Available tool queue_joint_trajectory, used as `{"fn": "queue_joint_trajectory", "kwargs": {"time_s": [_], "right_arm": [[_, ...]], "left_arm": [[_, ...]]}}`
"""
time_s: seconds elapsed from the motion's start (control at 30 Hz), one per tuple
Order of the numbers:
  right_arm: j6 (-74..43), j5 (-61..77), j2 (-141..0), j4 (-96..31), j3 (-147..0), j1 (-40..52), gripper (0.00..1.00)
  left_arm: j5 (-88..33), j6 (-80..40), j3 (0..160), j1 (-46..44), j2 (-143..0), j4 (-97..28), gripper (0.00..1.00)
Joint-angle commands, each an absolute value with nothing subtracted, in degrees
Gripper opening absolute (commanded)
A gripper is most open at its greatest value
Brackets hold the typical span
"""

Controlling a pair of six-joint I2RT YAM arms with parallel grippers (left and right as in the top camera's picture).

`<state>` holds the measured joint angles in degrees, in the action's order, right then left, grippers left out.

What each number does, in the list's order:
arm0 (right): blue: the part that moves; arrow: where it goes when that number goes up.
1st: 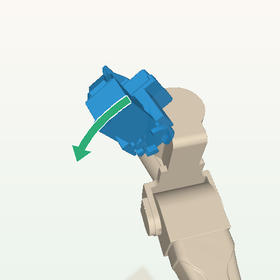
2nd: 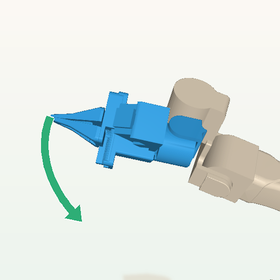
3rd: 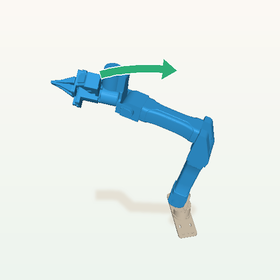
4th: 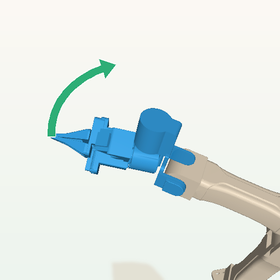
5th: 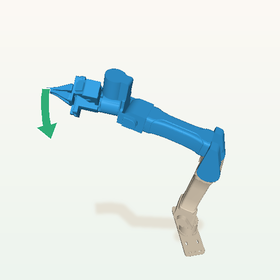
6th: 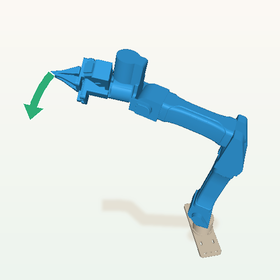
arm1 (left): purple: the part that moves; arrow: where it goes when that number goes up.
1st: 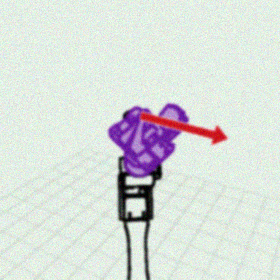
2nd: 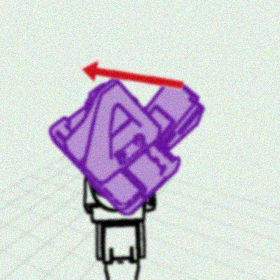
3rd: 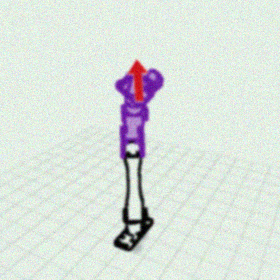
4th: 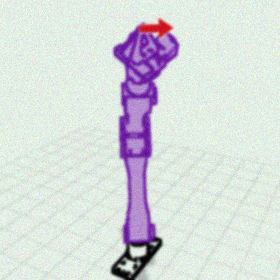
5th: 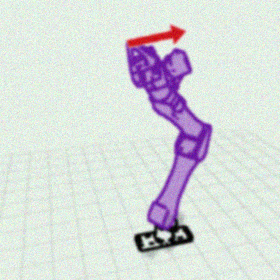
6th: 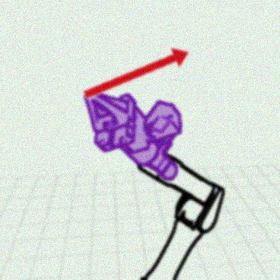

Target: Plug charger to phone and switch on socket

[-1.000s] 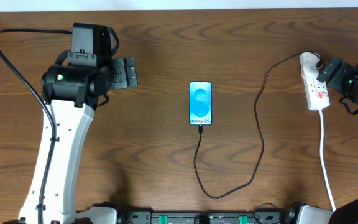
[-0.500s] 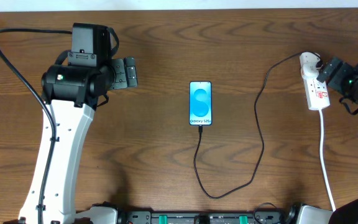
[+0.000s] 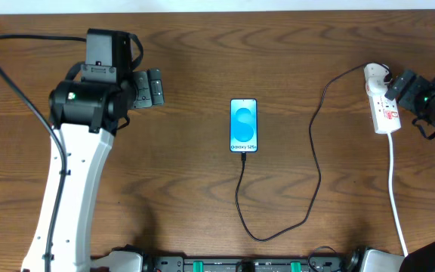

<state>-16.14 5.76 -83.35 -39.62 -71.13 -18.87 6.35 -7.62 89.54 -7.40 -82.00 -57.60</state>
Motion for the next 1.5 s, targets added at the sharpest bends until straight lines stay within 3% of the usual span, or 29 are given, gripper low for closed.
{"fn": "queue_joint_trajectory", "kwargs": {"time_s": [0.0,0.33,0.8,0.9,1.03,1.47], "right_arm": [[-16.88,6.11,-83.15,-39.70,-71.18,-18.70,0.99],[-16.88,6.11,-83.15,-39.70,-71.18,-18.70,0.99],[-16.88,6.11,-83.15,-39.70,-71.18,-18.70,0.99],[-16.88,6.11,-83.15,-39.70,-71.18,-18.70,0.99],[-16.88,6.11,-83.15,-39.70,-71.18,-18.70,0.99],[-16.88,6.11,-83.15,-39.70,-71.18,-18.70,0.99]], "left_arm": [[7.09,-7.33,87.55,-7.40,-76.73,-55.09,0.98],[6.46,-8.21,64.31,-4.84,-57.25,-29.80,0.98],[3.49,-8.12,13.13,-3.42,-28.91,33.34,0.98],[3.46,-8.14,6.52,-3.42,-25.63,39.97,0.98],[3.49,-8.14,0.12,-3.42,-20.45,40.91,0.98],[3.64,-8.14,0.23,-1.52,-2.81,5.13,0.98]]}}
